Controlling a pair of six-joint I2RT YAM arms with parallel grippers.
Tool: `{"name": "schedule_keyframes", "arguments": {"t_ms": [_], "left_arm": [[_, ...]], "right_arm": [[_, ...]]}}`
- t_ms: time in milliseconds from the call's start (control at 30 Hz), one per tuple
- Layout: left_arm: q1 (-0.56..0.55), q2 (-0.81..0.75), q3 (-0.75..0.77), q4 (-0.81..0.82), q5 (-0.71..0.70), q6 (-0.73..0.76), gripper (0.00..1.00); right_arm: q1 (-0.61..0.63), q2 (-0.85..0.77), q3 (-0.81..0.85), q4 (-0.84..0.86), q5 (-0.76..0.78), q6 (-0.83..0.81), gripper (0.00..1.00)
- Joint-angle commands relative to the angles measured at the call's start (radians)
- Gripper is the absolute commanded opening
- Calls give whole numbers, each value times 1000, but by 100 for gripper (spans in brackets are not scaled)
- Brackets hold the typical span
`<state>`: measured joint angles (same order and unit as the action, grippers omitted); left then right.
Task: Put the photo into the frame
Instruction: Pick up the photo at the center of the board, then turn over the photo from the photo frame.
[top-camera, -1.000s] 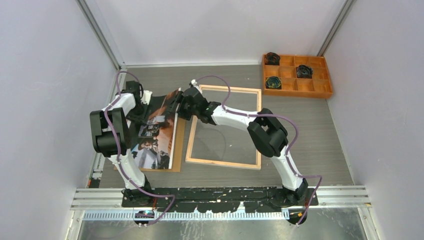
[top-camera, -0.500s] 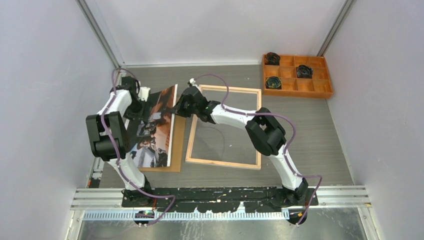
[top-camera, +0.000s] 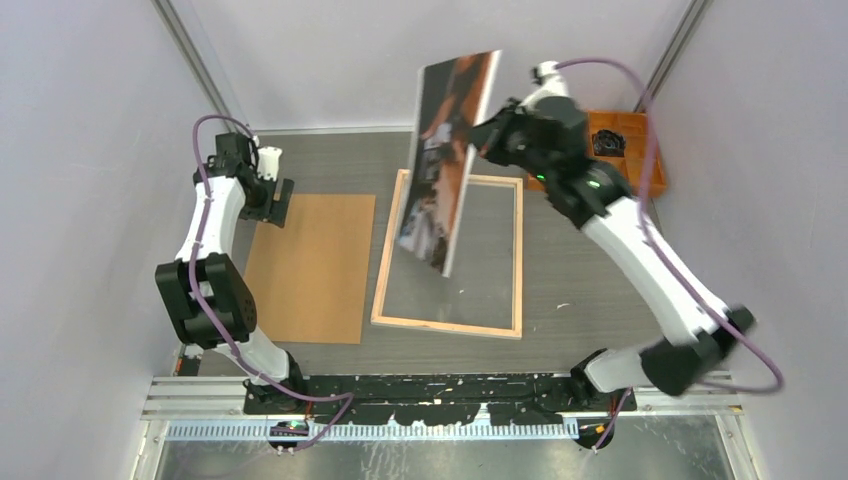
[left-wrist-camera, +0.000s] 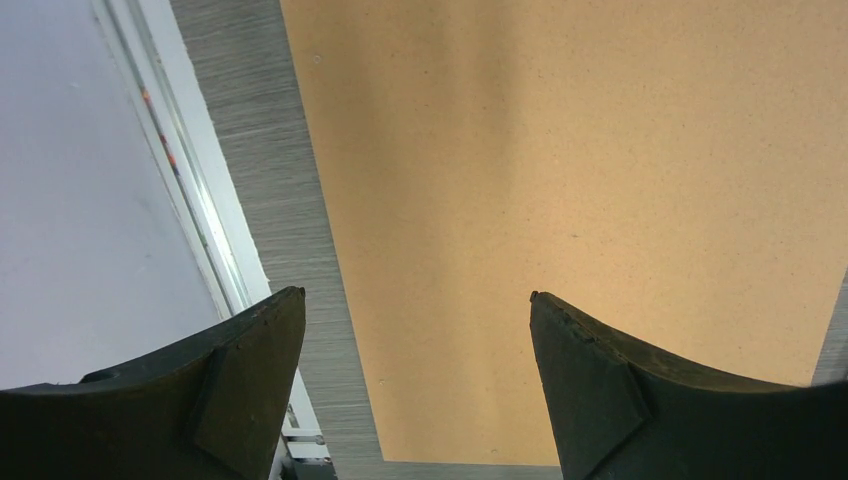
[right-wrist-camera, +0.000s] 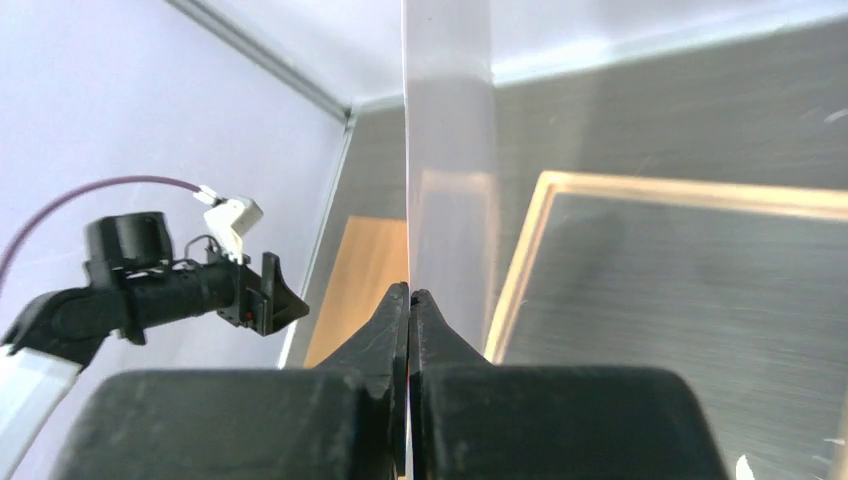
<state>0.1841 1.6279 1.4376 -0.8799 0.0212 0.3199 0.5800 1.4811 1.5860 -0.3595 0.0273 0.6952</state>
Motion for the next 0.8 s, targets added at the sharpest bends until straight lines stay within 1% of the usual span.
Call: {"name": "schedule_keyframes", "arguments": {"t_ms": [0,67,200,300,367,433,500,533,600,700,767], "left_arm": [[-11,11,-12,-15,32,-23,84],[-35,11,-21,-9,29,-32,84],[-64,4,-31,-9,24,-35,84],[-76,-4,-32,-10,22,-39,84],[-77,-7,-32,-12,22,-40,84],[-77,-11,-35,-12,23,-42,84],[-79,-14,-36,-12,23,-42,84],[-79,-15,-38,-12,23,-41,84],[-79,-17,-39,-11,21,-41,84],[-79,-18,-39,-13,21,-41,84],[-79,-19,-36,-16,21,-41,84]], "right_arm": [[2,-201,70,-325,180,-237,1],[2,-252,143,-413,241,-293,1],[14,-241,319,-571,313,-369,1],[81,-164,428,-705,424,-418,1],[141,-66,472,-802,520,-431,1],[188,24,500,-897,595,-418,1],[218,91,492,-942,634,-393,1],[224,112,476,-946,639,-374,1],[223,128,423,-894,608,-319,1],[221,108,282,-725,513,-219,1],[210,116,222,-640,454,-127,1]]}}
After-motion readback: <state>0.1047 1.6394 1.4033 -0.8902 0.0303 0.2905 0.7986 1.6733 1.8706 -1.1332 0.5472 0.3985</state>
